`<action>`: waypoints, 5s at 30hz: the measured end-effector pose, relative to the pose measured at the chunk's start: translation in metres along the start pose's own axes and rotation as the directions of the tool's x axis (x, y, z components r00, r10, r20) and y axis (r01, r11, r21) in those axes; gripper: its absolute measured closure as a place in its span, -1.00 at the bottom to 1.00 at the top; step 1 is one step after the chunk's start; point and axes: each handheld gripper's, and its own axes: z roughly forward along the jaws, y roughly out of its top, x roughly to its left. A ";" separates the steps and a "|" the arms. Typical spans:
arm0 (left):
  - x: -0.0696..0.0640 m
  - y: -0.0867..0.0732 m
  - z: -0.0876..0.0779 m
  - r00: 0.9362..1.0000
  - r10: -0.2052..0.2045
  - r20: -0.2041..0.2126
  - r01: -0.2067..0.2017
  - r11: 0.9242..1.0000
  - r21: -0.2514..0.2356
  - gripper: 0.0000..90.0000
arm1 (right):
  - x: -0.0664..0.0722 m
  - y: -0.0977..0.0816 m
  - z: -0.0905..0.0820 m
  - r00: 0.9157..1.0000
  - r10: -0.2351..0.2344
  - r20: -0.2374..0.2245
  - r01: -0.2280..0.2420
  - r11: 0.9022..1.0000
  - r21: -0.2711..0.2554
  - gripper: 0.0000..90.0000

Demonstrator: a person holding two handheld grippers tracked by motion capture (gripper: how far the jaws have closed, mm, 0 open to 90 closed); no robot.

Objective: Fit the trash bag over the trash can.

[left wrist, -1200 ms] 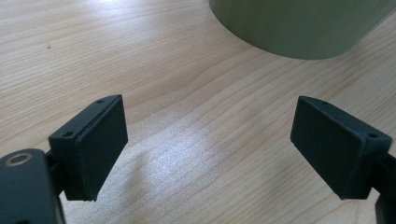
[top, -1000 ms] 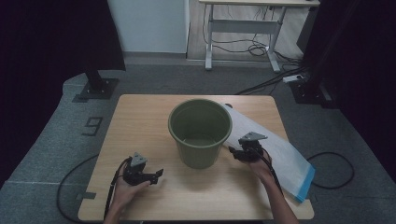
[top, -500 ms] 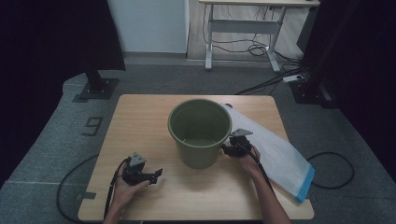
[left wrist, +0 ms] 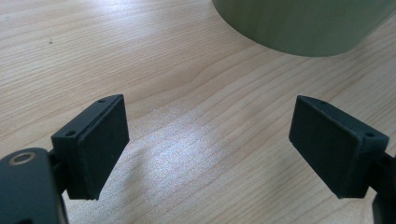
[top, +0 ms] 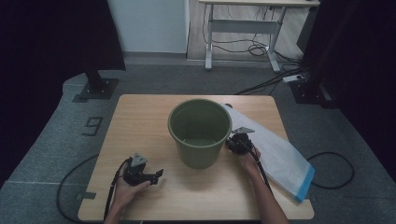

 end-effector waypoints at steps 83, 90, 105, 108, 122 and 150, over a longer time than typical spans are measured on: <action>-0.002 0.000 0.005 1.000 -0.020 0.007 0.019 1.000 0.021 -0.72 | -0.023 0.121 -0.253 0.979 0.094 -0.180 -0.191 0.731 -0.655 0.97; -0.001 -0.001 0.005 1.000 -0.019 0.007 0.019 1.000 0.025 -0.72 | 0.004 0.132 -0.260 0.984 0.012 -0.175 -0.130 0.720 -0.682 0.97; -0.001 -0.001 0.004 1.000 -0.017 0.005 0.017 1.000 0.025 -0.72 | 0.036 0.114 -0.213 0.977 -0.059 -0.203 -0.068 0.820 -0.568 0.97; -0.001 -0.001 0.005 1.000 -0.014 0.003 0.014 1.000 0.028 -0.72 | 0.047 0.107 -0.198 0.969 -0.085 -0.230 -0.052 0.845 -0.532 0.97; -0.001 -0.001 0.004 1.000 -0.018 0.003 0.018 1.000 0.026 -0.72 | 0.060 0.083 -0.172 0.938 -0.104 -0.330 -0.056 0.895 -0.443 0.51; -0.002 0.000 0.004 1.000 -0.026 0.002 0.026 0.999 0.021 -0.72 | 0.055 0.012 -0.202 0.981 -0.041 -0.189 -0.046 0.901 -0.431 -0.41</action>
